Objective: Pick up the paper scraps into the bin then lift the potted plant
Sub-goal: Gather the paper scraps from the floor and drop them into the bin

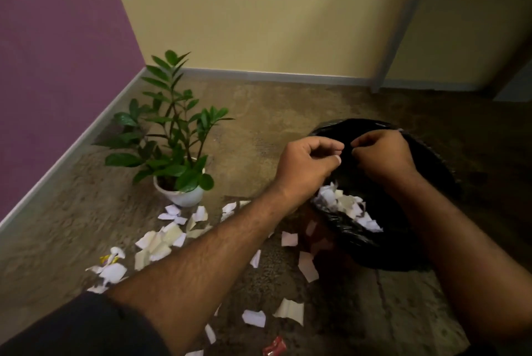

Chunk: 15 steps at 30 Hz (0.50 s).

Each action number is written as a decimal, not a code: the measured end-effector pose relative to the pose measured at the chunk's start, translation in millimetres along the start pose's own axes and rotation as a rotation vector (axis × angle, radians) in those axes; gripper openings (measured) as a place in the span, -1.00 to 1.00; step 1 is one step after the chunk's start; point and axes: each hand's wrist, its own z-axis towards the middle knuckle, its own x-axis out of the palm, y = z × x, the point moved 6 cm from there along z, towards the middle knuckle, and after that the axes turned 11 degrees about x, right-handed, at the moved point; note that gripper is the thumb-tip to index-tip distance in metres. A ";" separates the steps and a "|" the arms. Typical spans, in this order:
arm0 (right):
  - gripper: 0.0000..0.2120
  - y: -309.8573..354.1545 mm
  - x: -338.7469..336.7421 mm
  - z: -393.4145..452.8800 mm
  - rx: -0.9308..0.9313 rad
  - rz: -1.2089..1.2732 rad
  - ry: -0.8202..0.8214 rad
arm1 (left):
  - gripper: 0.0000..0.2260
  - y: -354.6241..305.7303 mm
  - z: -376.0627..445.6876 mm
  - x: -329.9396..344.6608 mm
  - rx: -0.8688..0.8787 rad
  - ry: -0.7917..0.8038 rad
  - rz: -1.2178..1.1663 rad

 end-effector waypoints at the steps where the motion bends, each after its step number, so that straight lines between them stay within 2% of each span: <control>1: -0.87 11.6 4.3 -7.3 -0.064 -0.002 -0.025 | -0.85 -1.5 -2.8 -10.4 0.042 -0.033 0.028; 4: -0.89 43.8 21.2 -38.8 -0.246 -0.029 -0.070 | -0.83 2.4 -19.3 -49.0 0.127 -0.089 0.165; 6: -0.88 59.4 38.1 -63.1 -0.348 -0.065 -0.068 | -0.83 15.6 -37.3 -78.6 0.116 -0.101 0.238; 10: -0.86 71.5 95.5 -105.4 -0.485 -0.218 0.128 | -0.86 56.0 -96.9 -130.3 -0.026 -0.062 0.325; 12: -0.86 67.3 130.8 -123.7 -0.529 -0.314 0.293 | -0.88 74.9 -128.3 -154.5 -0.088 0.027 0.428; 15: -0.89 52.1 177.1 -147.0 -0.561 -0.435 0.491 | -0.84 99.4 -157.1 -191.3 -0.217 0.319 0.619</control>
